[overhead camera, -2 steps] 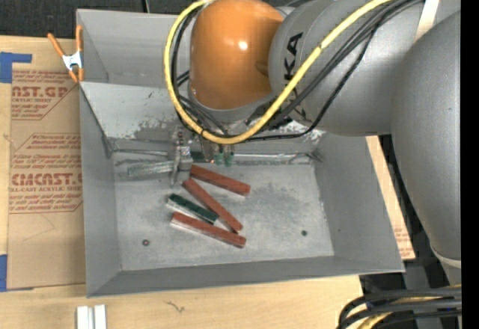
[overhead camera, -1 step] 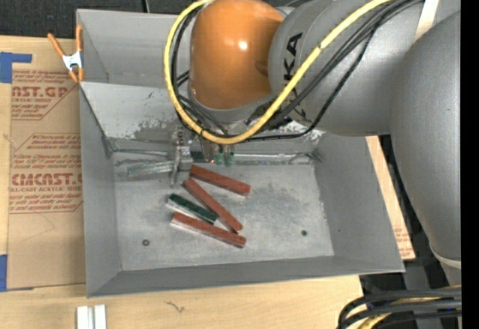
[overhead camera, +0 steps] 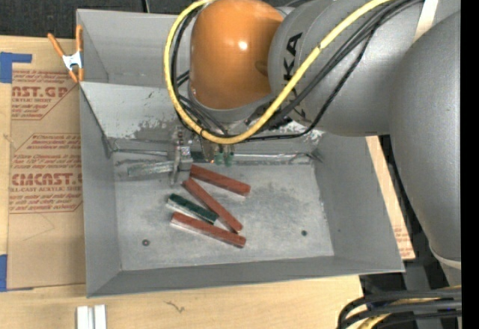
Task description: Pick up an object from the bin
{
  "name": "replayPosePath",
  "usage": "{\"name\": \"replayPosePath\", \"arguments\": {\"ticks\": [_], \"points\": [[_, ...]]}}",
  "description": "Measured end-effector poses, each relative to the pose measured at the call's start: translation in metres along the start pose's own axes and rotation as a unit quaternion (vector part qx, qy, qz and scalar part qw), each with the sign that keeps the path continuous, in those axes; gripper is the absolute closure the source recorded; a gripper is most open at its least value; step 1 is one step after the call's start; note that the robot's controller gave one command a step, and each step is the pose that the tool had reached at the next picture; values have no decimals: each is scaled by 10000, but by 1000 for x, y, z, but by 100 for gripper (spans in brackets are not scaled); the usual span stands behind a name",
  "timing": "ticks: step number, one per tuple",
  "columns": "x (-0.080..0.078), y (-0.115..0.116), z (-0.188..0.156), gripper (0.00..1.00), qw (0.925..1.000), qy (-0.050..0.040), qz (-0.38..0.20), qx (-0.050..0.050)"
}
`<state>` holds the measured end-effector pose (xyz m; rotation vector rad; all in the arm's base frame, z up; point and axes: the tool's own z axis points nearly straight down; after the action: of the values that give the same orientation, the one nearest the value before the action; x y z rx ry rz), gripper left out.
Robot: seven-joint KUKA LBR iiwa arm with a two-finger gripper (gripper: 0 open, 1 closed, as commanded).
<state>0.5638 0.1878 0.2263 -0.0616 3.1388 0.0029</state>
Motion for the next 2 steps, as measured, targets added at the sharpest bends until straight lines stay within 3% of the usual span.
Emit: {"name": "replayPosePath", "arguments": {"ticks": [1,2], "points": [[33,34,49,100,9996,36,266,5],[57,32,41,100,9998,15,215,8]]}}
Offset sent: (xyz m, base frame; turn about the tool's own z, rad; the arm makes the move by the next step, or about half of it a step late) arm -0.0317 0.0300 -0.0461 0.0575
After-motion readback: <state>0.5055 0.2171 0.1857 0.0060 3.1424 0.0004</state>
